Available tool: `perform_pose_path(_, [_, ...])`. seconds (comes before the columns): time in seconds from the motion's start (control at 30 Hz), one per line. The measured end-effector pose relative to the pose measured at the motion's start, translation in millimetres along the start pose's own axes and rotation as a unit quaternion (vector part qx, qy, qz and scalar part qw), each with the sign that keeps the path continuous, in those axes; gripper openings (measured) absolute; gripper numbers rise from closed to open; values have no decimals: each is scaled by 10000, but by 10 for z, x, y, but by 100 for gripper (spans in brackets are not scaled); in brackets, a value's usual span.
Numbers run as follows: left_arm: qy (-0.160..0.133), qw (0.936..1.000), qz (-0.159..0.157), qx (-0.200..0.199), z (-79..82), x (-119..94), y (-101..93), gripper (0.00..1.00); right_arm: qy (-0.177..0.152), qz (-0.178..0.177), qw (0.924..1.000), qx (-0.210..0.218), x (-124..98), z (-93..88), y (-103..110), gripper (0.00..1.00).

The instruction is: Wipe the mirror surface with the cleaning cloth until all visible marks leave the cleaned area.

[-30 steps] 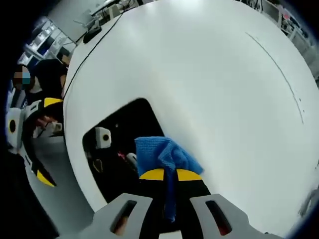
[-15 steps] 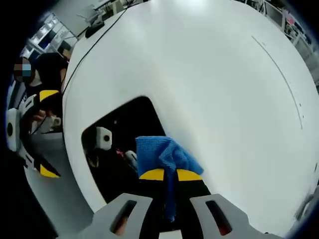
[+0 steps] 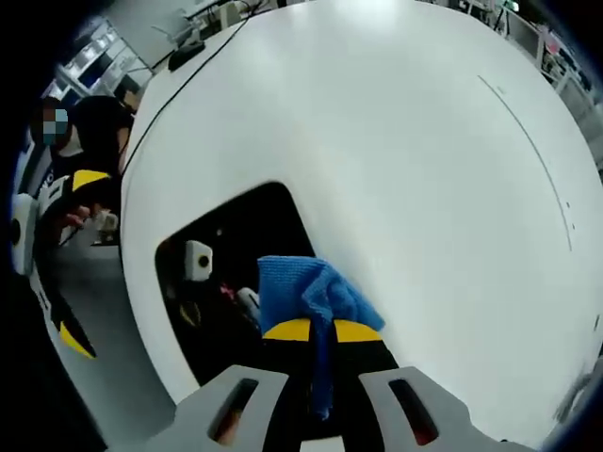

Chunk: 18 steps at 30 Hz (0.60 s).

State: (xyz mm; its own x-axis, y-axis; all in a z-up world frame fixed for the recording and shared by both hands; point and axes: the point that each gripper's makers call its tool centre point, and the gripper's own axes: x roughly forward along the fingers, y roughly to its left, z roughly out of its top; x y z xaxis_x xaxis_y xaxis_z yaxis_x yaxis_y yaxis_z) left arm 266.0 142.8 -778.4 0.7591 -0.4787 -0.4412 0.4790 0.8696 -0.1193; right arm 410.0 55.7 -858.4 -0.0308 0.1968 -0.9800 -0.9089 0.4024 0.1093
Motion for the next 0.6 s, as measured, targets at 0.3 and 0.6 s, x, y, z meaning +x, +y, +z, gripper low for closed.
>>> perform_pose_path(0.3, [-70,9998,-121,-156,11,-2,-46,99,-31,76,10000,-41,-4,-5,13,1])
perform_pose_path(0.6, [-61,9998,-21,-167,12,-24,13,99,-246,287,9990,-241,-13,-6,-16,1])
